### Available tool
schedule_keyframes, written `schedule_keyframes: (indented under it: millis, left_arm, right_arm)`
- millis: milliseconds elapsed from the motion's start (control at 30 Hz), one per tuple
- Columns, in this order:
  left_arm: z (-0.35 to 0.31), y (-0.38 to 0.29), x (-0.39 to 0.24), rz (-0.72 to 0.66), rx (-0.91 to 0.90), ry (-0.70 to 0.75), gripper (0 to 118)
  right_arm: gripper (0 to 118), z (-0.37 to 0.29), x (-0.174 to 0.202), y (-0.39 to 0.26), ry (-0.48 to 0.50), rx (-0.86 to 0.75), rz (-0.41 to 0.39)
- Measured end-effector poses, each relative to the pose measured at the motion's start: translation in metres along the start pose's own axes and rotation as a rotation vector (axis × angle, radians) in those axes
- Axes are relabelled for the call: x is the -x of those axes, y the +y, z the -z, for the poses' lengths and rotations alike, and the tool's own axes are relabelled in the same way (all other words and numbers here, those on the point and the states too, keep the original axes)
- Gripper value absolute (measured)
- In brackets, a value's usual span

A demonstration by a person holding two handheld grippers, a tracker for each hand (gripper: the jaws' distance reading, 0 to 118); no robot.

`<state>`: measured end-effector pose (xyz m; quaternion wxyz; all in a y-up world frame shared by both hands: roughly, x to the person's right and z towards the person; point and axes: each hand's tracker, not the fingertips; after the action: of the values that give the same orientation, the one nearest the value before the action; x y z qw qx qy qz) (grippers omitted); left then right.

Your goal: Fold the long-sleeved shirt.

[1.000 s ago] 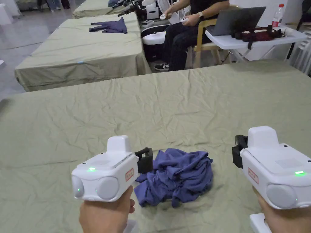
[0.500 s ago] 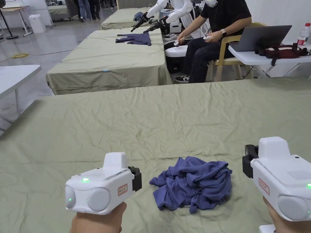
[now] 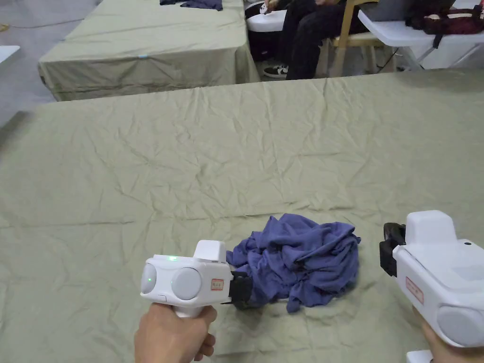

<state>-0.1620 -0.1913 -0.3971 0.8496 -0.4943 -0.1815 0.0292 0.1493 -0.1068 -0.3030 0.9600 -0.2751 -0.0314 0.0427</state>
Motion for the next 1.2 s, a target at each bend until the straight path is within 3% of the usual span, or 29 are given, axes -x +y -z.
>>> schedule_keyframes:
  millis: [167,267,533,600,633,667,700,733,800,1000,1133,1200]
  left_arm:
    - [0.047,0.011,0.006,-0.002,0.074,-0.02,50]
    - [0.077,0.008,0.007,0.012,0.113,-0.005,23]
    - [0.086,0.0,0.009,-0.033,0.083,-0.034,9]
    - [0.086,0.0,0.01,-0.041,0.079,-0.034,8]
    - [0.085,-0.001,0.01,-0.044,0.077,-0.035,8]
    - [0.085,-0.001,0.01,-0.047,0.076,-0.036,8]
    - [0.086,-0.002,0.01,-0.049,0.077,-0.038,8]
    - [0.086,0.0,0.012,-0.053,0.079,-0.04,8]
    - [0.086,-0.001,0.012,-0.057,0.079,-0.04,8]
    - [0.088,0.001,0.014,-0.061,0.088,-0.042,8]
    - [0.09,0.001,0.015,-0.064,0.089,-0.042,8]
    - [0.091,0.0,0.016,-0.069,0.09,-0.043,8]
  right_arm:
    - [2,0.033,0.003,-0.007,0.007,0.06,-0.012]
    - [2,0.049,0.005,-0.014,0.011,0.091,-0.021]
    - [2,0.064,0.006,-0.019,0.027,0.134,-0.031]
    - [4,0.074,0.001,-0.01,0.092,0.201,-0.041]
    - [15,0.08,-0.002,-0.005,0.102,0.232,-0.063]
    - [42,0.087,-0.006,0.004,0.13,0.268,-0.082]
    - [60,0.096,-0.011,0.012,0.152,0.295,-0.087]
    - [67,0.106,-0.016,0.02,0.18,0.299,-0.081]
    - [67,0.126,-0.029,0.037,0.23,0.291,-0.047]
    - [65,0.207,-0.049,0.067,0.373,0.493,0.015]
    - [54,0.245,-0.036,0.048,0.396,0.613,0.013]
    - [37,0.253,-0.025,0.032,0.424,0.682,0.003]
